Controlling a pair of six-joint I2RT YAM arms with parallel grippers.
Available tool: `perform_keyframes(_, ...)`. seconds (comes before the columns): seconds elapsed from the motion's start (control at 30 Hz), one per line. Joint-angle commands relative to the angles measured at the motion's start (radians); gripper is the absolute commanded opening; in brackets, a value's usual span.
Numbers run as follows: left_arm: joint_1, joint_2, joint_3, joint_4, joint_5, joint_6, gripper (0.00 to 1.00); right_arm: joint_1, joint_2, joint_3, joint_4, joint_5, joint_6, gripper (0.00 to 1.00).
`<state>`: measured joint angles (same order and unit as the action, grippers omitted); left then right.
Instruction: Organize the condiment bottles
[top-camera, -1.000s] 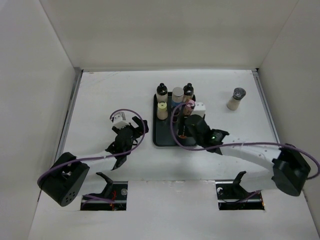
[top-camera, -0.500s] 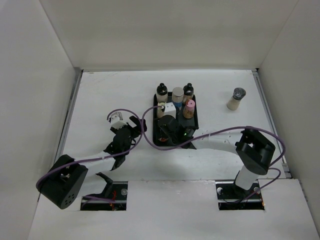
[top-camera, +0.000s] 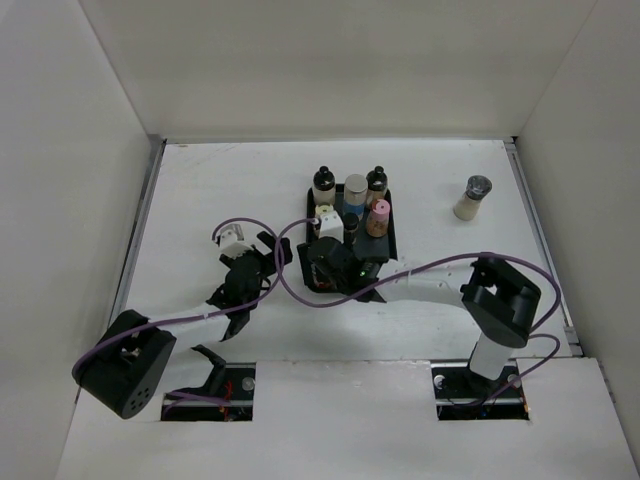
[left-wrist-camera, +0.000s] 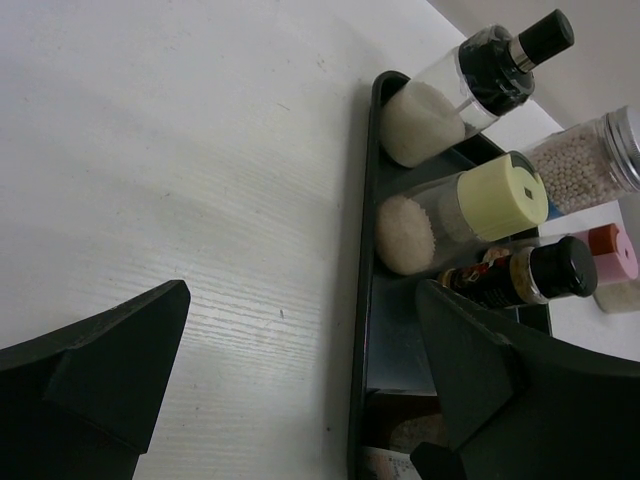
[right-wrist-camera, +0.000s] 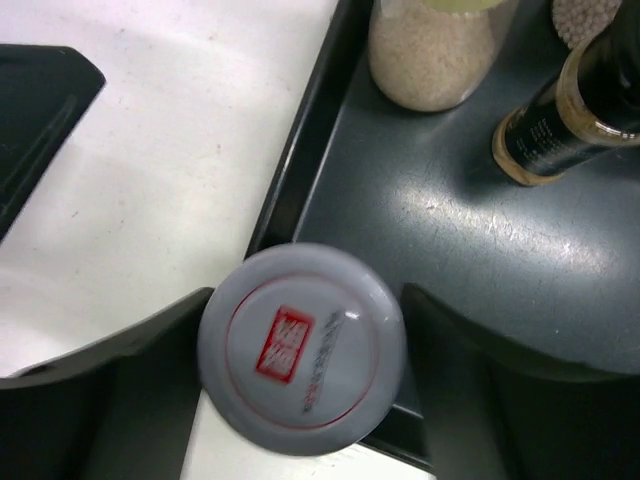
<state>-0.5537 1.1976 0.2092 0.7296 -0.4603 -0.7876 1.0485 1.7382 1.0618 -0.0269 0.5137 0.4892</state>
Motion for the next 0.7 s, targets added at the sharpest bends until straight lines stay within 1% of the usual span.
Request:
perform_keyframes(0.0,0.010,-0.027,-0.013,0.050,0.006,-0.012,1.00,0.009,-0.034,0.055,0.059,0.022,0.011,0.88)
perform_keyframes(0.07,0.013,-0.021,-0.013,0.050,0.008,-0.013,1.00,0.009,-0.066,0.055,0.006,0.028,0.009,0.93)
perform_keyframes(0.17,0.013,-0.030,-0.014,0.044,0.012,-0.019,1.00,0.000,-0.146,0.026,-0.037,0.037,0.011,0.99)
perform_keyframes(0.27,0.015,-0.027,-0.016,0.047,0.011,-0.021,1.00,-0.032,-0.277,-0.043,-0.045,0.029,0.014,1.00)
perform_keyframes(0.33,0.016,-0.021,-0.013,0.047,0.012,-0.024,1.00,-0.084,-0.371,-0.089,-0.045,0.025,0.012,1.00)
perform_keyframes(0.43,0.015,-0.018,-0.011,0.050,0.022,-0.029,1.00,-0.245,-0.495,-0.125,-0.038,0.026,-0.004,1.00)
perform_keyframes(0.5,0.015,-0.009,-0.008,0.050,0.022,-0.030,1.00,-0.404,-0.531,-0.122,-0.027,0.043,-0.026,1.00)
perform_keyframes(0.6,0.015,-0.009,-0.007,0.045,0.025,-0.032,1.00,-0.642,-0.507,-0.076,-0.051,0.100,-0.078,1.00)
perform_keyframes(0.67,0.013,-0.019,-0.011,0.047,0.026,-0.032,1.00,-0.757,-0.465,-0.045,-0.071,0.124,-0.107,1.00)
